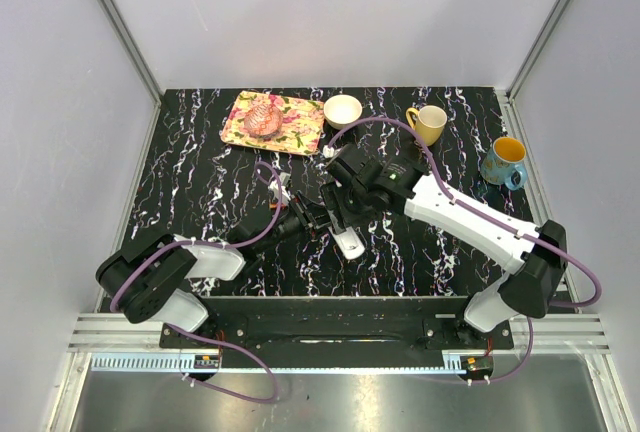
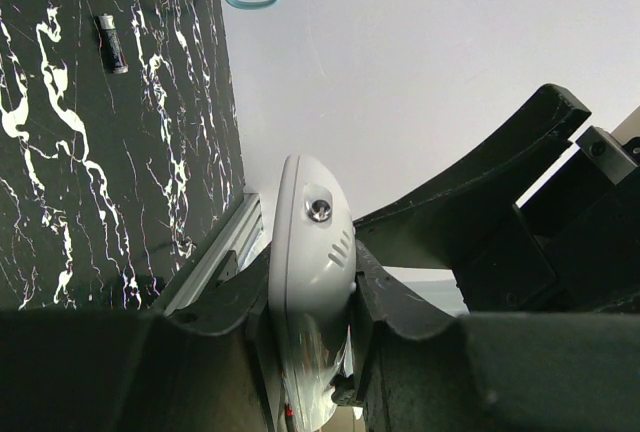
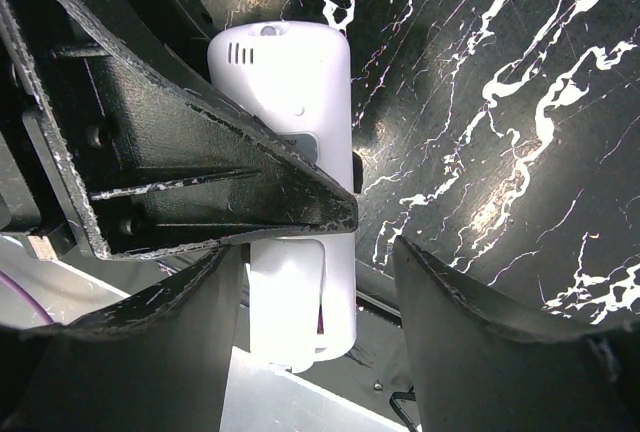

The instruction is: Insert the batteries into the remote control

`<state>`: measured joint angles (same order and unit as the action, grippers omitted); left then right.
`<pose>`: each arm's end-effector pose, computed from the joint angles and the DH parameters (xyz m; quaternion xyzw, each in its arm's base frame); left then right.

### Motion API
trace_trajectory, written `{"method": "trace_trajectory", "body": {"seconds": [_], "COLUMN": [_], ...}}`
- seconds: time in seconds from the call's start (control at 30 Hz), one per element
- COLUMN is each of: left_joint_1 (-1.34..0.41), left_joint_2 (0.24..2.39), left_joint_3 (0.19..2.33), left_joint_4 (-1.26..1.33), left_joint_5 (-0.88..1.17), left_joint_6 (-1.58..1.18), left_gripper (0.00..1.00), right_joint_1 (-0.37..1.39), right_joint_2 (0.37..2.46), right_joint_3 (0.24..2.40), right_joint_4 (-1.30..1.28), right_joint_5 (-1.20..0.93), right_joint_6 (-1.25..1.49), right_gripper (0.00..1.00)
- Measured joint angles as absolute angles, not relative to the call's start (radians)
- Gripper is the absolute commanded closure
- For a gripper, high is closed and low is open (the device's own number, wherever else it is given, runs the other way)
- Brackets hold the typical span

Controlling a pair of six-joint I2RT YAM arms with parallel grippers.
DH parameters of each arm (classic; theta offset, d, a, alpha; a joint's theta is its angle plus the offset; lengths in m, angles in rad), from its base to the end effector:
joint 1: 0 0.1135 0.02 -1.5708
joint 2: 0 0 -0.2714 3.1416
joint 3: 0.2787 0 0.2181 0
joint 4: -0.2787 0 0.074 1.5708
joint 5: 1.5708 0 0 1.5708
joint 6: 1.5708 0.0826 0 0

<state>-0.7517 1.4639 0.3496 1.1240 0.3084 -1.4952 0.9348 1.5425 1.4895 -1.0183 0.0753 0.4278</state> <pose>0.1947 -0.2164 0.2231 -0.1509 0.6875 -0.6798 0.2063 0.1831 0.2375 0.2963 -0.2338 0.9397 0.1272 0.2148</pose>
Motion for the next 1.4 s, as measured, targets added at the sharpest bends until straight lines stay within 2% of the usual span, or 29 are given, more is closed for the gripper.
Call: {"method": "trace_trajectory", "body": {"seconds": [0.6, 1.2, 1.4], "left_joint_1": [-0.752, -0.755, -0.759], "left_joint_2": [1.459, 1.435, 1.433], "left_joint_3": [0.348, 0.348, 0.348], "left_joint_4": [1.123, 1.103, 1.093], "left_joint_5": [0.308, 0.309, 0.315], "left_joint_6": [-1.496, -1.47, -1.458], "left_gripper": [1.0, 1.0, 1.0], "right_joint_1": [0.935, 0.928, 0.776], "right_joint_2": [1.518, 1.454, 1.285], "right_joint_3": [1.46, 1.445, 1.319], "right_joint_4": [-0.989, -0.923, -0.763], "right_joint_5": [0.075, -0.002, -0.115], "right_joint_6": [0.428, 0.462, 0.526], "right_gripper": [0.31, 0.2, 0.2]}}
